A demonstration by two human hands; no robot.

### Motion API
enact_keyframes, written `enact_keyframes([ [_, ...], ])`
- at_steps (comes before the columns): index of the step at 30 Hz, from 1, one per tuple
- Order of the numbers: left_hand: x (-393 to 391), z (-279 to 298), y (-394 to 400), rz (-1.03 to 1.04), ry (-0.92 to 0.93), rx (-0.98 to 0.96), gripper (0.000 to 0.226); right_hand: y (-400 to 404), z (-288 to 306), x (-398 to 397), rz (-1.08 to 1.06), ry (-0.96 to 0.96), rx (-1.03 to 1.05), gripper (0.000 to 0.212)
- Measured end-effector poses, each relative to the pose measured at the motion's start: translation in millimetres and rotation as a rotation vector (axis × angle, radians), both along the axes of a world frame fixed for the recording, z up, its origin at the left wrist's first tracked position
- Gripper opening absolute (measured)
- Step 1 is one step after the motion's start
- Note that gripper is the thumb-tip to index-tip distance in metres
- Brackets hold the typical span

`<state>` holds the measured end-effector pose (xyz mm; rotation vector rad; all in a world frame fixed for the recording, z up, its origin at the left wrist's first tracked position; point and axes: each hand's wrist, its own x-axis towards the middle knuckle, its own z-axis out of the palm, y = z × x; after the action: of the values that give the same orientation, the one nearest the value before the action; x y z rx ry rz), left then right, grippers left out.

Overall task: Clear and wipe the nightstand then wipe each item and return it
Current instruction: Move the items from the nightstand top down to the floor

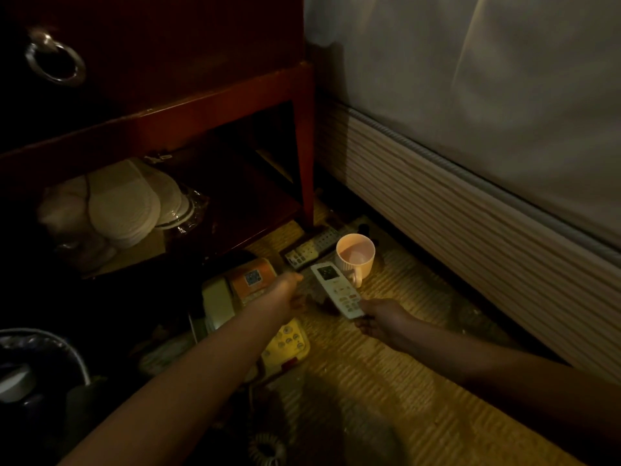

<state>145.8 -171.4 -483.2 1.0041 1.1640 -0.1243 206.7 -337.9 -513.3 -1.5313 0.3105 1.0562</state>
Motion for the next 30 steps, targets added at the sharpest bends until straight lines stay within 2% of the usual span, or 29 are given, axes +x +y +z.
enact_keyframes([
  [5,-0.5,-0.9,2.7,-0.054,0.029,0.034,0.035,10.8,-22.2,8.7,-0.050,-0.004,-0.111,0.031],
  [9,-5.3,17.7,1.9,-0.219,0.001,0.122,0.028,11.1,-18.5,9.8,-0.107,0.103,-0.068,0.022],
  [11,-8.1,29.1,1.5,-0.297,-0.016,0.169,0.027,10.4,-10.4,10.5,0.003,0.091,-0.107,0.026],
  [15,-10.3,61.0,5.6,-0.518,-0.029,0.327,0.026,16.6,21.7,11.0,0.312,-0.039,-0.311,0.038],
  [19,-9.7,106.5,22.1,-0.663,-0.094,0.498,0.025,34.5,92.5,17.0,0.530,-0.141,-0.166,0.027],
  [22,-13.7,152.6,41.7,-0.700,-0.207,0.671,0.020,53.7,157.3,23.0,0.662,-0.316,-0.057,0.018],
  [25,-20.1,206.6,67.3,-0.759,-0.285,0.909,0.019,80.9,221.5,31.5,0.693,-0.493,0.039,0.016],
  [28,-27.5,260.3,93.5,-0.690,-0.369,1.136,0.015,111.3,282.4,37.4,0.714,-0.656,0.083,0.016],
  [30,-35.8,292.9,109.5,-0.583,-0.510,1.310,0.015,131.7,319.5,39.5,0.739,-0.753,0.099,0.016],
])
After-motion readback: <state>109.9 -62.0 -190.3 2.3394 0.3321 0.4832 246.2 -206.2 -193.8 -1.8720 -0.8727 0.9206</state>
